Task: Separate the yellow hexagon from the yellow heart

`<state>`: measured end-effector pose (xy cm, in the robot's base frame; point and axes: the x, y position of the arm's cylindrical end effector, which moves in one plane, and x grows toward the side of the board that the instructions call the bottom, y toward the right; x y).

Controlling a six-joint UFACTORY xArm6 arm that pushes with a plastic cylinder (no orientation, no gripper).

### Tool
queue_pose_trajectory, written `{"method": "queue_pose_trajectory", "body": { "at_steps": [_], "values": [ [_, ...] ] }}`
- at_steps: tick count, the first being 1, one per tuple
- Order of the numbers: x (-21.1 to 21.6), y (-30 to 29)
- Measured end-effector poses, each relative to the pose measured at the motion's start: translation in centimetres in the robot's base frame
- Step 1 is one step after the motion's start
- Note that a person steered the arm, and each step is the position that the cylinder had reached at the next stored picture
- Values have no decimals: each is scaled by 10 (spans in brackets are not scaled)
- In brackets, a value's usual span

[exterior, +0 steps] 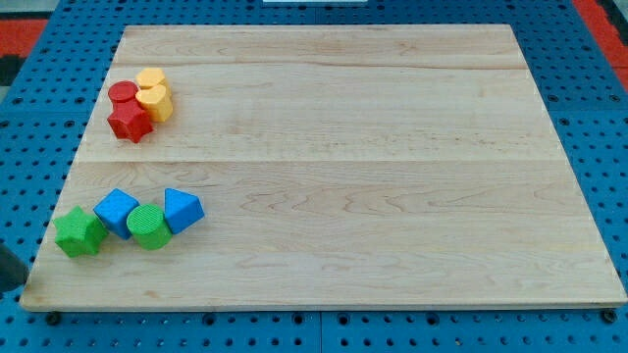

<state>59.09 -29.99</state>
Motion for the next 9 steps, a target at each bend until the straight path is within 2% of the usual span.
{"method": "queue_pose_trajectory", "body": {
  "at_steps": [1, 2, 4, 8, 9],
  "values": [
    [-44, 11],
    [-54, 79],
    [-47, 4],
    [-87, -5],
    [-126, -4]
  ]
}}
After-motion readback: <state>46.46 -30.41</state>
